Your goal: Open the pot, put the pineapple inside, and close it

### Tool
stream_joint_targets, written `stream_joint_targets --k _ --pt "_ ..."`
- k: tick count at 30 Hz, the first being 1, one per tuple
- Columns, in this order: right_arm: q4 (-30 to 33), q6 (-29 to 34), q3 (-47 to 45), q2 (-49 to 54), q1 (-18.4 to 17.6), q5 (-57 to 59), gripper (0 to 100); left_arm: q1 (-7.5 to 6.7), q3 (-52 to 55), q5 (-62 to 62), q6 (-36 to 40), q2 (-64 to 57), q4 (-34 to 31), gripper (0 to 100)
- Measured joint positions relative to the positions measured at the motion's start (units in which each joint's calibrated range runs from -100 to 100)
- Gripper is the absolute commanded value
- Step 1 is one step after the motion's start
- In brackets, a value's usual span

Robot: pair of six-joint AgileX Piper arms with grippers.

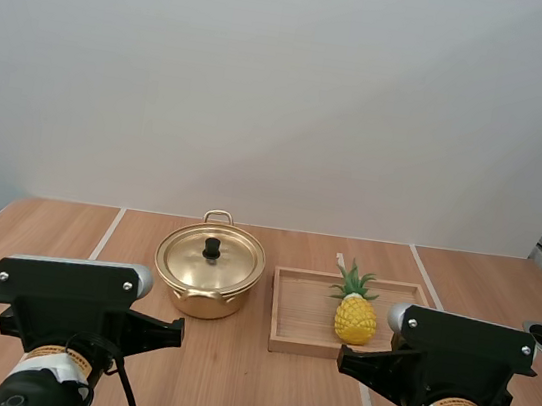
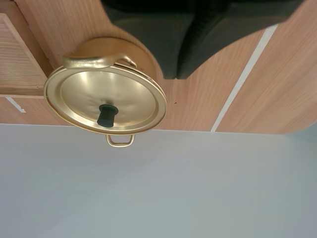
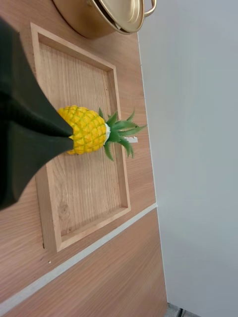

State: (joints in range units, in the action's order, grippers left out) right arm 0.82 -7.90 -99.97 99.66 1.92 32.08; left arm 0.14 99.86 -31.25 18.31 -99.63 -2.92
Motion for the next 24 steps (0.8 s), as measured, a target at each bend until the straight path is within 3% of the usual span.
stream_joint_targets --k 4,11,17,20,24 --pt "0.0 0.0 0.0 0.0 0.0 -3.98 0 0.0 0.14 1.52 0.0 0.0 0.0 0" --pt "-0.82 0.0 -0.03 0.0 0.0 -26.19 0 0.0 0.14 14.36 0.0 0.0 0.0 0" --pt "-0.82 0.0 -0.03 0.0 0.0 -45.09 0 0.0 0.14 37.26 -2.45 0.0 0.04 0" --pt "-0.82 0.03 -0.03 0.05 0.0 -57.48 0 0.0 0.14 59.15 -10.01 0.0 0.04 0" --pt "2.11 -0.14 -0.03 0.05 0.0 -70.06 0 0.0 0.14 66.38 -10.75 -0.04 0.04 0"
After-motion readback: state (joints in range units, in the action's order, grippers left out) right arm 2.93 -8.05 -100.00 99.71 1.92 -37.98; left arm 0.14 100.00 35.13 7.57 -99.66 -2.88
